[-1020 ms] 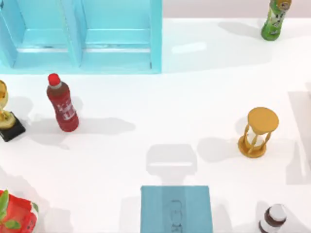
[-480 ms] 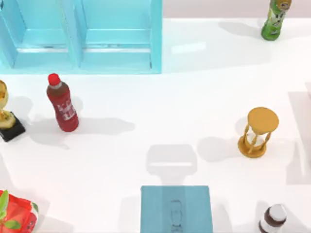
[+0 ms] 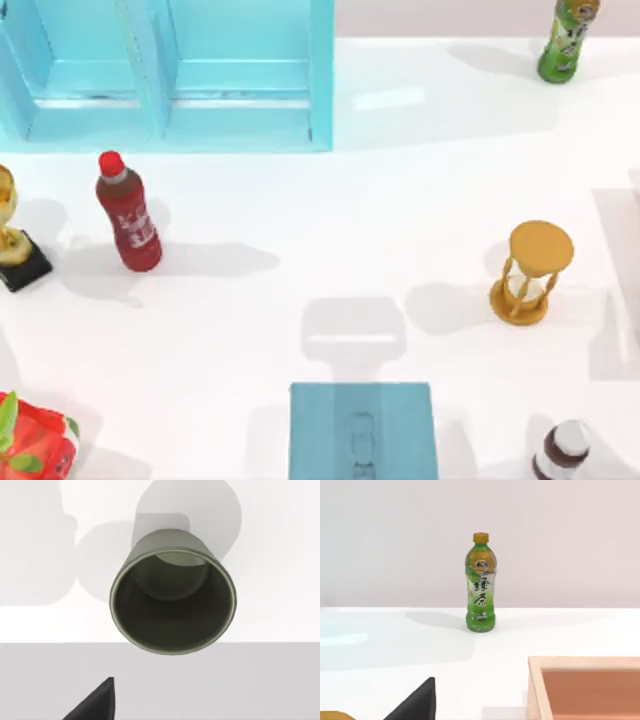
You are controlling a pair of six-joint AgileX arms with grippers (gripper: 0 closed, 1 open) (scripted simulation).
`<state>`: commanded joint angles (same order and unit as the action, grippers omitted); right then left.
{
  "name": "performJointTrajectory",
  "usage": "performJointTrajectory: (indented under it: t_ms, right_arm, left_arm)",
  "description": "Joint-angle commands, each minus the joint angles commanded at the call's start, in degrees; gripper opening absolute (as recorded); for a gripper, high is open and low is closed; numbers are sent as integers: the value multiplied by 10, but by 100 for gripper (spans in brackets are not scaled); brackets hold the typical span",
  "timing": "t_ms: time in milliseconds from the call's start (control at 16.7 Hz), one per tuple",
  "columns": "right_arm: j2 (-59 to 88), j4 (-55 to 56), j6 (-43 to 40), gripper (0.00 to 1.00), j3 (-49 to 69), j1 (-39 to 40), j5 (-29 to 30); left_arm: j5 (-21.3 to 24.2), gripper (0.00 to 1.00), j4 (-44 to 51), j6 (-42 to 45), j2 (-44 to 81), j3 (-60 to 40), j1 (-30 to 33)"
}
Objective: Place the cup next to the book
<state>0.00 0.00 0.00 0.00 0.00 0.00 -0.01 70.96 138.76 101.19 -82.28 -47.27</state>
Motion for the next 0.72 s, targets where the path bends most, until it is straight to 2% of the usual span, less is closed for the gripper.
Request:
performJointTrajectory:
  t_ms: [180,540,720]
  right_arm:
    - [0,0,0,100,0,0,0]
    - [0,0,0,100,0,0,0]
    - [0,0,0,100,0,0,0]
  left_arm:
    - [1,100,-40,-1,11,32,-1]
    - [1,100,-197,3,54,140,-4]
    - [1,100,-218,4,61,157,-4]
